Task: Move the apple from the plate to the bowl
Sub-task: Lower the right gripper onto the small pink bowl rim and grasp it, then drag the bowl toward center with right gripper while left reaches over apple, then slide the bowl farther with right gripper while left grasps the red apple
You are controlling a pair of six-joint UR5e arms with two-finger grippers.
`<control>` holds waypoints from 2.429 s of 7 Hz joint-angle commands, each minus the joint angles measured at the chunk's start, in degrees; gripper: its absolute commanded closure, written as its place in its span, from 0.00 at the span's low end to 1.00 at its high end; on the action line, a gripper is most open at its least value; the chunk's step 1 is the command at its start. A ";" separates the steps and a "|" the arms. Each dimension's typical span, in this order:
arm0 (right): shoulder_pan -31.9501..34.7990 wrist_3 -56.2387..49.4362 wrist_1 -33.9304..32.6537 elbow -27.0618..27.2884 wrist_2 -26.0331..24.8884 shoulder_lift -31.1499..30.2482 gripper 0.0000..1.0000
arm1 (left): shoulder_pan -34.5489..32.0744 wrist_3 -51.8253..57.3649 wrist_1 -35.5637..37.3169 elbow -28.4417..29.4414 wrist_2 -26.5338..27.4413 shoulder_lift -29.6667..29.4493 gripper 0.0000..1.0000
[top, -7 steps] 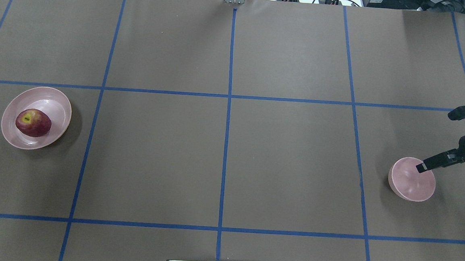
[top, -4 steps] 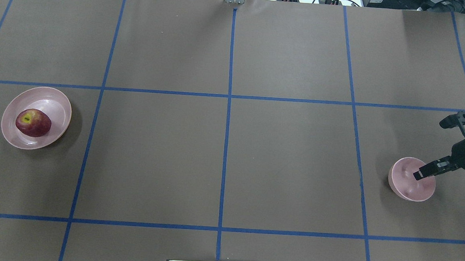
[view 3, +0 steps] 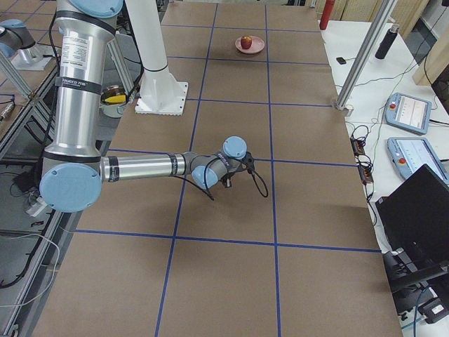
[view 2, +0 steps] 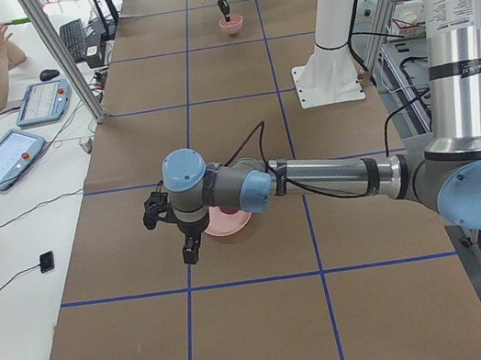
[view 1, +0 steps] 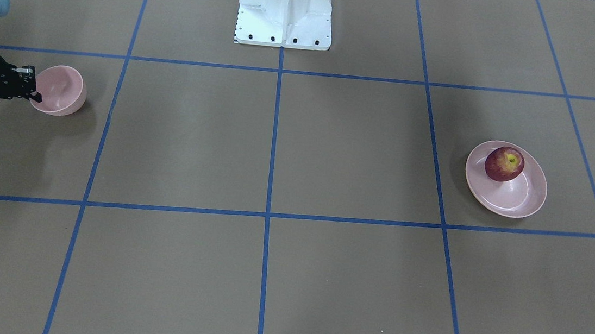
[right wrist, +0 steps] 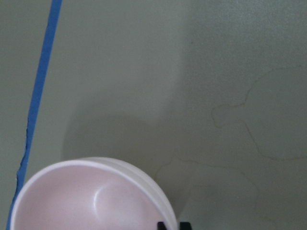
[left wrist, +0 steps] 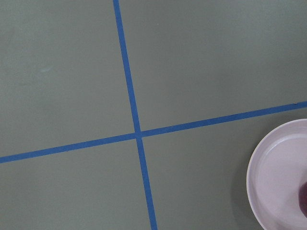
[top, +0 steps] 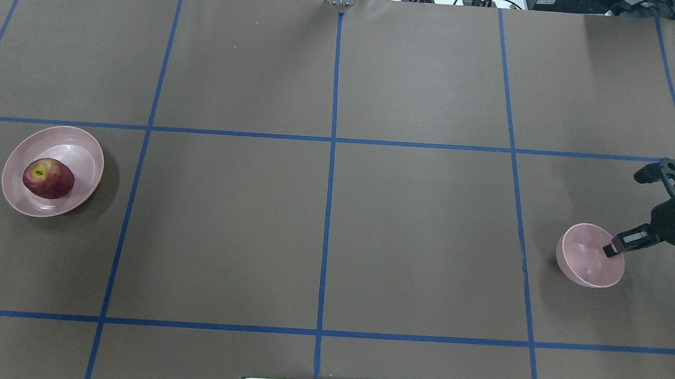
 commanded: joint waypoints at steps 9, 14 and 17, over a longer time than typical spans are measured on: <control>6.40 23.54 -20.58 2.71 2.91 25.07 1.00 | 26.13 -42.85 -8.05 -1.52 6.32 -4.02 0.01; 3.68 27.41 -20.77 1.48 0.18 29.02 1.00 | 29.66 -42.86 -8.06 -0.73 8.35 -3.32 0.01; 2.54 28.55 -20.77 -1.68 -0.96 32.71 1.00 | 31.59 -42.60 -8.06 0.50 8.35 -3.23 0.02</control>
